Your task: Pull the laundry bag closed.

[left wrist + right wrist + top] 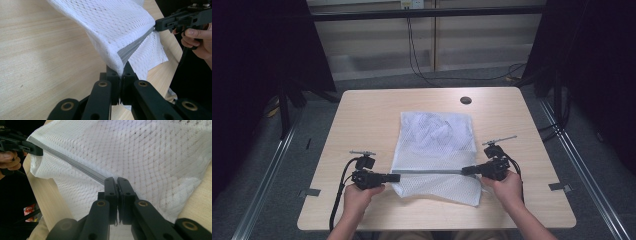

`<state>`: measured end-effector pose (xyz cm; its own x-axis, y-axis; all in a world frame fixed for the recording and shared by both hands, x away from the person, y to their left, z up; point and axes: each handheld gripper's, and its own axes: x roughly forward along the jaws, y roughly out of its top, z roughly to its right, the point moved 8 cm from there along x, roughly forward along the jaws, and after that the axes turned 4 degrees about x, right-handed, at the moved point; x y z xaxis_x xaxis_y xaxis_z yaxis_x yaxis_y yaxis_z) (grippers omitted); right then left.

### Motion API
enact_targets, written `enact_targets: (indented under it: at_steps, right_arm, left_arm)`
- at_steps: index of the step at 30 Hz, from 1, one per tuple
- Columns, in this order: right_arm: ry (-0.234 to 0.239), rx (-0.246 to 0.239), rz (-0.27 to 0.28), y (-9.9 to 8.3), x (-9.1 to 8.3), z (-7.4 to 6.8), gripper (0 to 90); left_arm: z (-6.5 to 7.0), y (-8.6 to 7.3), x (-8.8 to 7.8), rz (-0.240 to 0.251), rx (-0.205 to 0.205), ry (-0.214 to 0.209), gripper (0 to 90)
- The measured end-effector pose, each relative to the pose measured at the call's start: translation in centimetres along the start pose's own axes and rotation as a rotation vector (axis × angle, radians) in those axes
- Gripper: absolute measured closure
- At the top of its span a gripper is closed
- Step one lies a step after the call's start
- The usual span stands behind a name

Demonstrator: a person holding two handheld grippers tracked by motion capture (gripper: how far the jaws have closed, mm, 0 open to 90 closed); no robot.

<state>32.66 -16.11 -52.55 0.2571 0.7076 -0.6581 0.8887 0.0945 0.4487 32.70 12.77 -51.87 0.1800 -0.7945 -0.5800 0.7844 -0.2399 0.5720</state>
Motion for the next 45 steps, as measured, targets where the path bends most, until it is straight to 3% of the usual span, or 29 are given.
enact_targets:
  at_steps: [2,7,18,22,32,36,45]
  right_arm:
    - [-0.017,-0.005,-0.003,0.0,0.0,0.1,87.4]
    - [-0.004,0.019,0.007,-0.2,-0.6,0.8,87.4]
    - [-0.03,-0.001,0.007,-0.3,-0.9,1.0,87.5]
    - [-0.019,0.022,0.016,-0.4,-1.3,1.5,87.4]
    - [-0.018,0.018,0.015,-0.5,-1.6,1.5,87.4]
    - [-0.043,0.024,0.018,-0.6,-2.0,2.0,87.4]
    - [-0.034,0.026,0.026,-0.8,-2.4,2.2,87.5]
  left_arm:
    - [-0.1,0.1,-0.2,0.008,-0.007,0.003,88.6]
    - [-0.2,0.0,-0.2,0.007,-0.011,-0.004,88.6]
    - [-0.2,0.0,-0.2,0.005,-0.007,0.003,88.6]
    - [-0.2,0.0,-0.3,0.008,-0.01,0.002,88.6]
    - [-0.2,0.0,-0.2,0.003,-0.007,0.004,88.6]
    - [-0.3,0.0,-0.4,0.008,-0.012,0.007,88.6]
    - [-0.2,0.0,-0.3,0.004,-0.01,0.003,88.6]
